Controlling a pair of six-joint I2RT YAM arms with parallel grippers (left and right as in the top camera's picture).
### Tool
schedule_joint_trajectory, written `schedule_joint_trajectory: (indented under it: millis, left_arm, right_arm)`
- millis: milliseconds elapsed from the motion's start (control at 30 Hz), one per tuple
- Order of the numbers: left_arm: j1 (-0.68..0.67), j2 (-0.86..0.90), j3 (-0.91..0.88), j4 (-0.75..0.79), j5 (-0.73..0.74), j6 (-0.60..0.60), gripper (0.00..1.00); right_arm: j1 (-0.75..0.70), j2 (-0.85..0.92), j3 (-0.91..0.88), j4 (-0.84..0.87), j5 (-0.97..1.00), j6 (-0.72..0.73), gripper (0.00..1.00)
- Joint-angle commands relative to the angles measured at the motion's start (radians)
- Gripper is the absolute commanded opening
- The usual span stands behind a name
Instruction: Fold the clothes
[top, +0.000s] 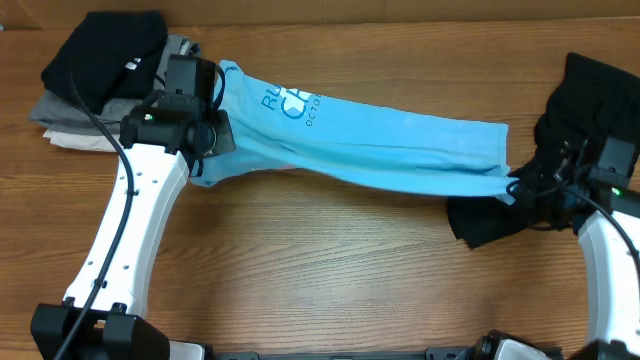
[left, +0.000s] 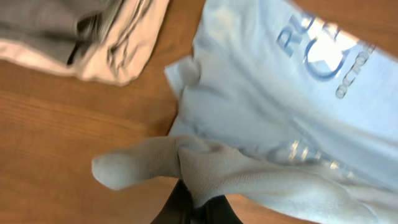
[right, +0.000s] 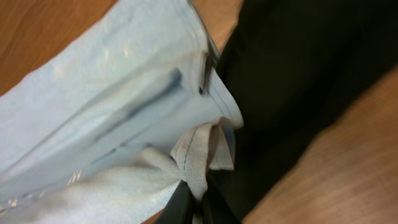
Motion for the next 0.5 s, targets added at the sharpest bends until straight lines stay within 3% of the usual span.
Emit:
schedule_joint_trajectory:
  millis: [0,400,467]
  left_arm:
    - [0.004,0.046,0.020,0.060,-0.013,0.020,0.04]
    - [0.004,0.296,0.020,0.358,0.021,0.020,0.05]
    - [0.004,0.325,0.020,0.397,0.021,0.019,0.15]
  right_arm:
    - [0.024,0.068,0.017,0.058,-0.016,0.000,0.04]
    - [0.090,0.249,0.017,0.365,-0.018,0.021,0.04]
    - [0.093,0.259,0.017,0.385,-0.018,0.023,0.04]
